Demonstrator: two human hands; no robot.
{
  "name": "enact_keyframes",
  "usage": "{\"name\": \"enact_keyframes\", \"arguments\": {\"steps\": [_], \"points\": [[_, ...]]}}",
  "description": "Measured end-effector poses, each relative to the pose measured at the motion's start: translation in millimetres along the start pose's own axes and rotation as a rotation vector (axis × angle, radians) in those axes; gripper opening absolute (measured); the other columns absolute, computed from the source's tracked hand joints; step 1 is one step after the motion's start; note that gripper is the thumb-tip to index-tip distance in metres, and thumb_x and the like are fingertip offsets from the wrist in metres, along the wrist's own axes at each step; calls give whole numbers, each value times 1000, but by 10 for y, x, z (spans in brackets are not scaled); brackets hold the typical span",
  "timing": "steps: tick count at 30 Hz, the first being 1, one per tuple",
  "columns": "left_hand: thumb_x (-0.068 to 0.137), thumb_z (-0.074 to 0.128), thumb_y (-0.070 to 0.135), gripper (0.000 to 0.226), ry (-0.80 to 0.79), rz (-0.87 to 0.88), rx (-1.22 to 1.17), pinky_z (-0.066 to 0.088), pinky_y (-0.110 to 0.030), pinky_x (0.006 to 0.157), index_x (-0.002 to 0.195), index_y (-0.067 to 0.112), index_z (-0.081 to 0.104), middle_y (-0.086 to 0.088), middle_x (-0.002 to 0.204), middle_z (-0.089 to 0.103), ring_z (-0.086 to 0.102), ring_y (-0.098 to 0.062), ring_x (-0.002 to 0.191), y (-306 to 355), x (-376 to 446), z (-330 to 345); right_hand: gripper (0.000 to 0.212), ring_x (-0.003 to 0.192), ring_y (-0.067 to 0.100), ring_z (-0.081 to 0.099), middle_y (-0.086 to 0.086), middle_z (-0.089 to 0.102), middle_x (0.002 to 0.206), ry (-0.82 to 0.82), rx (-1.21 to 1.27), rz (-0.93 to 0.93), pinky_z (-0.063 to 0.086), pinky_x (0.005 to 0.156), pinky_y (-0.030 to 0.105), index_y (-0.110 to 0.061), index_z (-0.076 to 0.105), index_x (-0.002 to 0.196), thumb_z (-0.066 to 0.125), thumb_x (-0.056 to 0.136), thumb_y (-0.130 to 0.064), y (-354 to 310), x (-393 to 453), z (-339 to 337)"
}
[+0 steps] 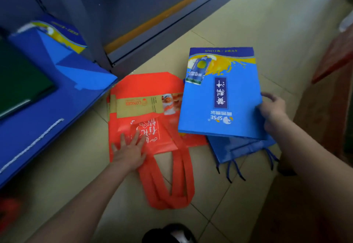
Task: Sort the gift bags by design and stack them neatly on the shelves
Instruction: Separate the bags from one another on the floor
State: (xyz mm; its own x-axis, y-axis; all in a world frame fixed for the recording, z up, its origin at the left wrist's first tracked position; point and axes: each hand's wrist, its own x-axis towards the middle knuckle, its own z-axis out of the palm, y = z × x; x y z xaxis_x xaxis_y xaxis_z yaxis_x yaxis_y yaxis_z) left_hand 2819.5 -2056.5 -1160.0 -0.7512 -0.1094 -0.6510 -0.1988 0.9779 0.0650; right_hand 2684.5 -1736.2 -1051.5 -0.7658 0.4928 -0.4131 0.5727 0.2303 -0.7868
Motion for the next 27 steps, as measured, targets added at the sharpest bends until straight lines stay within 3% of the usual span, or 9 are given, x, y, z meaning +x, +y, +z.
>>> {"name": "enact_keyframes", "arguments": {"steps": [6,8,10,12,16,19,21,24,27], "points": [[94,44,44,74,-39,66,-46,17,-59,112,149,33,-3,8,156,-18,-8,-41,142,-311,63,61,51,79,24,55,13,58,99,-237,32,97,47,69,35,-7,42,132,53,85,8,425,-392,435],[92,46,45,75,-64,107,-26,14,-56,114,149,33,0,3,157,-15,-5,-39,143,-408,121,80,40,82,28,58,18,57,116,-335,99,164,49,77,41,6,47,120,57,82,13,522,-491,479],[92,47,44,74,-89,126,-29,10,-51,116,150,31,3,0,158,-11,-2,-37,144,-460,141,57,15,74,24,59,16,60,106,-366,131,142,51,75,38,6,56,94,55,82,15,484,-578,503],[94,46,38,68,-51,144,-82,9,-44,117,150,25,9,-6,158,0,6,-34,144,-449,107,-38,17,71,21,59,12,62,98,-341,126,63,52,77,38,-5,58,82,53,84,11,357,-624,544],[96,48,25,56,227,153,-354,30,-28,105,146,11,28,-14,146,36,37,-27,132,-293,-38,-397,35,100,30,60,12,63,112,-218,-234,-255,48,93,45,-22,58,119,51,88,-7,19,-613,641],[96,50,21,57,237,152,-725,36,-27,100,146,10,25,-14,144,40,44,-26,127,-97,-73,-683,40,96,28,62,13,64,108,-220,-76,-341,48,94,46,-23,55,125,50,90,-5,-198,-677,666],[94,51,9,58,220,195,-1075,47,-31,90,145,10,24,-14,141,43,53,-23,115,24,-63,-855,37,82,22,62,8,64,101,-288,169,-304,50,90,44,-24,54,122,49,92,-3,-323,-714,688],[90,49,-9,62,291,191,-1400,51,-18,51,142,15,27,-8,120,52,56,-11,79,20,-93,-1115,37,86,22,63,5,64,106,-413,308,-255,49,91,51,-16,52,128,51,92,-5,-545,-696,845],[90,46,-11,58,366,132,-1557,51,-15,50,140,16,33,-1,100,53,55,-12,76,-193,-116,-1337,46,79,16,69,0,66,112,-758,175,-174,58,74,37,-28,47,132,55,90,-10,-815,-665,950]]}}
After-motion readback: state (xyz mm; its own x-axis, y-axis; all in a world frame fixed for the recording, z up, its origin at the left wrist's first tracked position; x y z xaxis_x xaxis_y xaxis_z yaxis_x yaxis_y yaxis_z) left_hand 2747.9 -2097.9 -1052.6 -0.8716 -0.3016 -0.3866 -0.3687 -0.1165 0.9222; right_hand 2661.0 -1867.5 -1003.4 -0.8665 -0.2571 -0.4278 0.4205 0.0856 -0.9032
